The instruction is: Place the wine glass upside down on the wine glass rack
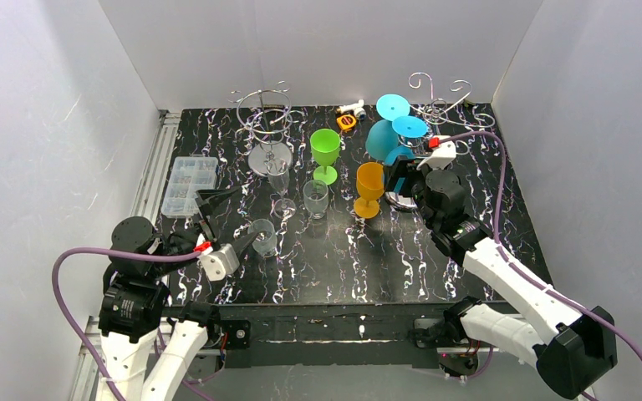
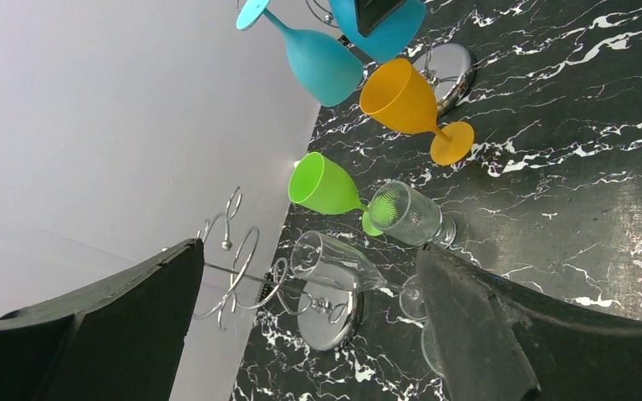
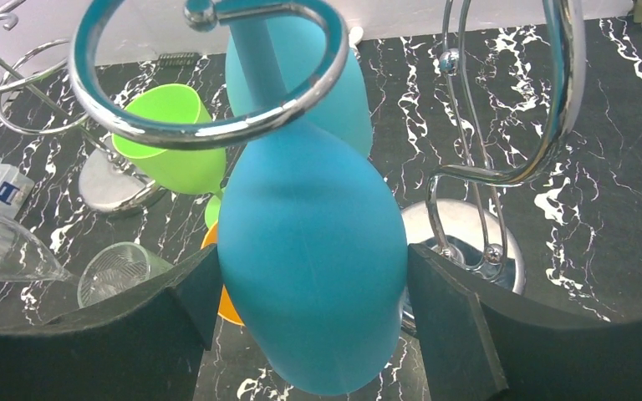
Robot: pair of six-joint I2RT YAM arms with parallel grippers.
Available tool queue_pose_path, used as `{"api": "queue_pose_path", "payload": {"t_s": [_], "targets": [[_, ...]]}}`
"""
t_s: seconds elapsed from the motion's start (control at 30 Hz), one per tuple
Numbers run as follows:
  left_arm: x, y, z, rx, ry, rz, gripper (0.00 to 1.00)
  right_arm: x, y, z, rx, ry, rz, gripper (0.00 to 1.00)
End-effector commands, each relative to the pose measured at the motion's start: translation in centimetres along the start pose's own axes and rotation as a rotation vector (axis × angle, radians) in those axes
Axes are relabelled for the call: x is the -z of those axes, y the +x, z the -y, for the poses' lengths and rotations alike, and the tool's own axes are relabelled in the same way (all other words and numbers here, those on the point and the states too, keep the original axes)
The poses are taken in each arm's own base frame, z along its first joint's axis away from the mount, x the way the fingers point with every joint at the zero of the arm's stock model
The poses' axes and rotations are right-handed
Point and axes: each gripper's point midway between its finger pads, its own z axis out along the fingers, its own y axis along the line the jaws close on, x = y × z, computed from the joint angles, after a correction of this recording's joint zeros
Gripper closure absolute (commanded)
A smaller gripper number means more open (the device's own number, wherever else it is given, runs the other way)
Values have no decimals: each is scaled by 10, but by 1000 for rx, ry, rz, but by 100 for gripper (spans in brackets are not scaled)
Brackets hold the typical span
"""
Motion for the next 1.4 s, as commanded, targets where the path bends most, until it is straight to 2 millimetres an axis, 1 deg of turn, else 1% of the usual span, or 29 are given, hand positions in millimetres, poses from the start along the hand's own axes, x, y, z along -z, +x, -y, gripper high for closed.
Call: {"api": "queue_pose_path", "payload": {"t_s": [0.0, 0.13, 0.37, 0.5, 0.7, 0.9, 1.2, 1.37], "targets": [[-4, 7, 2, 20, 15, -8, 2, 1, -38, -14, -11, -58, 98, 63], [-5, 8, 2, 24, 17, -11, 2, 4, -36, -15, 0, -74, 89, 62], [-5, 8, 2, 28, 17, -11, 2, 14, -31, -8, 5, -61, 83, 62], [-6, 7, 1, 28, 17, -7, 2, 21, -24, -3, -6, -55, 76, 62], [-5, 5, 0, 30, 16, -2, 2, 27, -9, 3, -12, -47, 46, 62], [-5, 4, 1, 29, 15, -1, 2, 31, -1, 8, -28, -36, 35, 62], [-5, 4, 1, 30, 16, 0, 2, 32, 4, 10, -43, -29, 31, 62], [-5, 4, 2, 34, 21, 1, 2, 30, 1, 8, -13, -41, 38, 62]]}}
